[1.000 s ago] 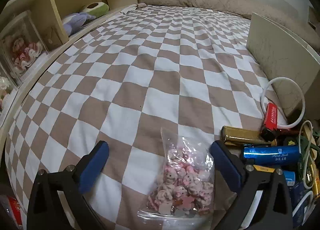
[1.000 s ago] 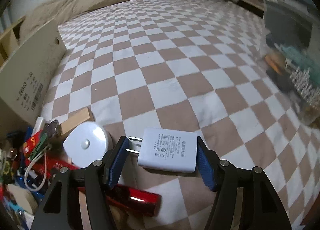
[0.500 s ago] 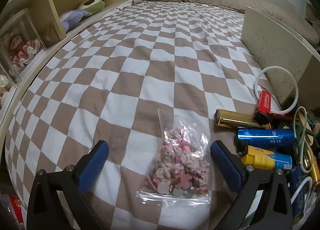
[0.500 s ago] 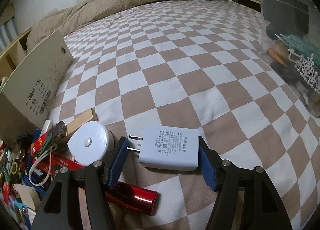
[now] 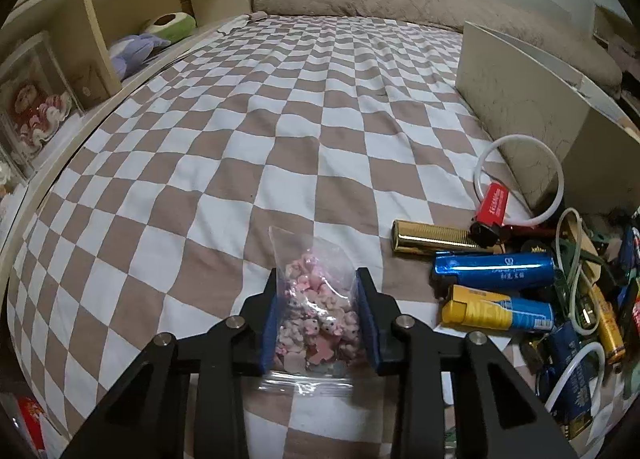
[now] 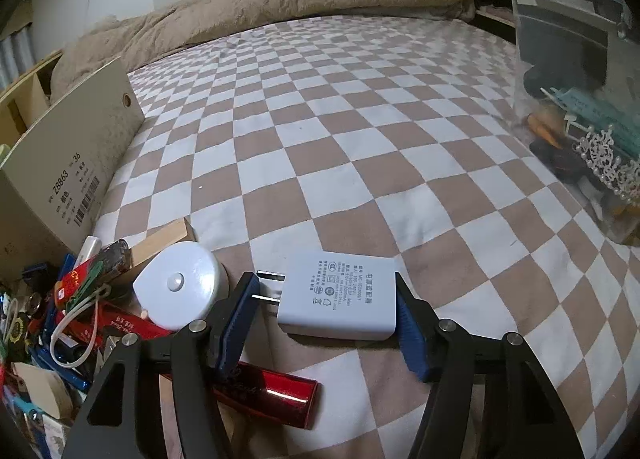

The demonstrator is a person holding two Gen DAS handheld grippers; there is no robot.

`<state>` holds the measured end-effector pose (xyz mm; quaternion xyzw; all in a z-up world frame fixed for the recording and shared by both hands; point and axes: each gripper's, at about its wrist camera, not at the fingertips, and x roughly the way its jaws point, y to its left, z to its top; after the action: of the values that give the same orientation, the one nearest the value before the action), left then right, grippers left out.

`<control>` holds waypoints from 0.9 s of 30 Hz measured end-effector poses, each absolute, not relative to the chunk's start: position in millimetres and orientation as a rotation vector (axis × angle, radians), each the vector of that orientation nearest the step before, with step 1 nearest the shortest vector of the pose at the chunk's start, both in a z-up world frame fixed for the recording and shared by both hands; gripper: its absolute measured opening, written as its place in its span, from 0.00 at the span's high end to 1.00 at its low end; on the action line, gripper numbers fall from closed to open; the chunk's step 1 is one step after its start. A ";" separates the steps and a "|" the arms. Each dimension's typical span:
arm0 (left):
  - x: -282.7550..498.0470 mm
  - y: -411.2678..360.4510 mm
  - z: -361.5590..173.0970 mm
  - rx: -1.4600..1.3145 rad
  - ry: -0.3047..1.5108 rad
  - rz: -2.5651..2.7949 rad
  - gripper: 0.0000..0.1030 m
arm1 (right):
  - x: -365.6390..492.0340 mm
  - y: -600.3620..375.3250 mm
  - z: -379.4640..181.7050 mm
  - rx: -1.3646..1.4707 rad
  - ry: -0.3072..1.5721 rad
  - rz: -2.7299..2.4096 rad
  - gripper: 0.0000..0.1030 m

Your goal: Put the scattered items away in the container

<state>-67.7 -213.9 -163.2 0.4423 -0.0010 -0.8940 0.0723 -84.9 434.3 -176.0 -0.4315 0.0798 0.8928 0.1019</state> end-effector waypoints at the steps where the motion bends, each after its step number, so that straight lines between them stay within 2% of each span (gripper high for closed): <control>1: -67.6 -214.5 -162.8 1.327 0.008 -2.687 0.67 | -85.2 434.6 -175.9 -1.271 0.239 2.638 0.37; 8: -68.0 -216.6 -160.4 1.322 0.082 -2.658 0.68 | -80.3 434.7 -168.6 -1.233 0.237 2.640 0.37; 17: -64.1 -212.2 -147.2 1.255 0.148 -2.718 0.68 | -63.5 440.1 -146.0 -1.177 0.374 2.628 0.37; 27: -56.1 -187.0 -126.3 1.160 0.138 -2.830 0.68 | -47.1 397.1 -118.1 -1.108 0.452 2.799 0.37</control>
<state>-56.1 -187.0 -126.3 0.3785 0.0451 -0.9236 0.0400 -47.1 397.1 -118.1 -0.3636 0.1484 0.9184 0.0488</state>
